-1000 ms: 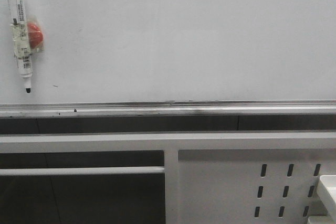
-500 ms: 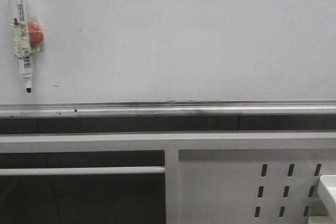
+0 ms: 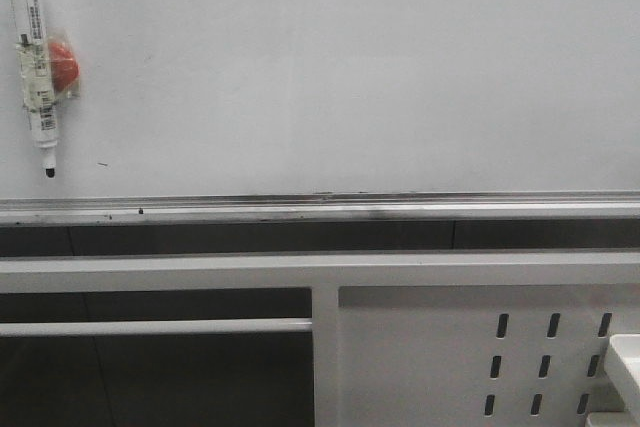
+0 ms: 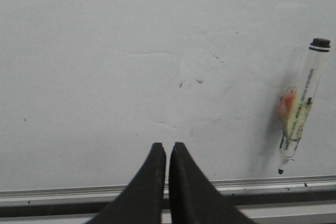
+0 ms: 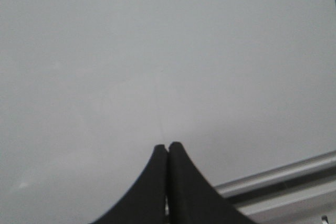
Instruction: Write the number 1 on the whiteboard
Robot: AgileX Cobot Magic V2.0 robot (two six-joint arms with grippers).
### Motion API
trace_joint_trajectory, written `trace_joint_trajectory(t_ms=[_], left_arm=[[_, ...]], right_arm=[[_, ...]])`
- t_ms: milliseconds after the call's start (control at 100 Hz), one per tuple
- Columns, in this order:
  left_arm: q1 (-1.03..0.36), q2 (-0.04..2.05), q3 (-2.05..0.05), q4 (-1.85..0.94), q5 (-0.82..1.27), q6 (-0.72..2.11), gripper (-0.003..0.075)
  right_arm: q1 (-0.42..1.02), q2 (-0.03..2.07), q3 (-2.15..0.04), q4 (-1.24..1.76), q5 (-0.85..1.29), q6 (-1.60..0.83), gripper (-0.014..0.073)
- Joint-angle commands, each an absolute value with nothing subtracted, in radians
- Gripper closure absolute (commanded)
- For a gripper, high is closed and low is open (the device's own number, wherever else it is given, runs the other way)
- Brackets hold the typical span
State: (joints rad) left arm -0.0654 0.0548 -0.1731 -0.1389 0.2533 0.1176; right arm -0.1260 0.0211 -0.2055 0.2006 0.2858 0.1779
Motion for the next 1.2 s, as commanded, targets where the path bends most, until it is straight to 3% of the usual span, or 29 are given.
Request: trace_joint_trajectory(t_ms=[0,100,230,450,520,640,710,880,1050,1190], left_arm=[[-0.064,0.151,-0.306,-0.172,0.255,0.115,0.0731],[-0.064,0.247,-0.397,-0.185,0.171,0.115,0.0731],[-0.064,0.32,-0.421,-0.191,-0.036,0.115,0.0731],[-0.066,0.358,-0.421,-0.211,0.013,0.115,0.0722],[-0.066,0.365,-0.421,-0.211,0.028,0.115,0.0668],[-0.066,0.367,-0.421,-0.211,0.015,0.117,0.0463],[-0.066,0.367,-0.419,-0.211,-0.042,0.117,0.0389],[-0.066,0.376,-0.419,-0.216,-0.086,0.114,0.0372],[-0.07,0.415,-0.367,-0.278,-0.121,0.118,0.0358],[-0.112,0.45,-0.291,-0.282,-0.159,0.118,0.0358]], right_arm=[[-0.132,0.102,-0.342,0.183,0.357,0.184,0.0663],[-0.127,0.171,-0.435,0.19,0.371,0.184,0.0663],[-0.124,0.187,-0.453,0.19,0.239,0.184,0.0663],[-0.122,0.19,-0.453,0.19,0.28,0.184,0.0663],[-0.12,0.194,-0.453,0.19,0.372,0.17,0.0663],[-0.12,0.206,-0.45,0.188,0.575,0.078,0.0663],[-0.12,0.206,-0.444,0.188,0.63,0.078,0.0663],[-0.12,0.206,-0.432,0.23,0.671,0.062,0.0663],[-0.12,0.206,-0.432,0.453,0.653,-0.248,0.0663],[-0.12,0.206,-0.432,0.54,0.649,-0.306,0.0663]])
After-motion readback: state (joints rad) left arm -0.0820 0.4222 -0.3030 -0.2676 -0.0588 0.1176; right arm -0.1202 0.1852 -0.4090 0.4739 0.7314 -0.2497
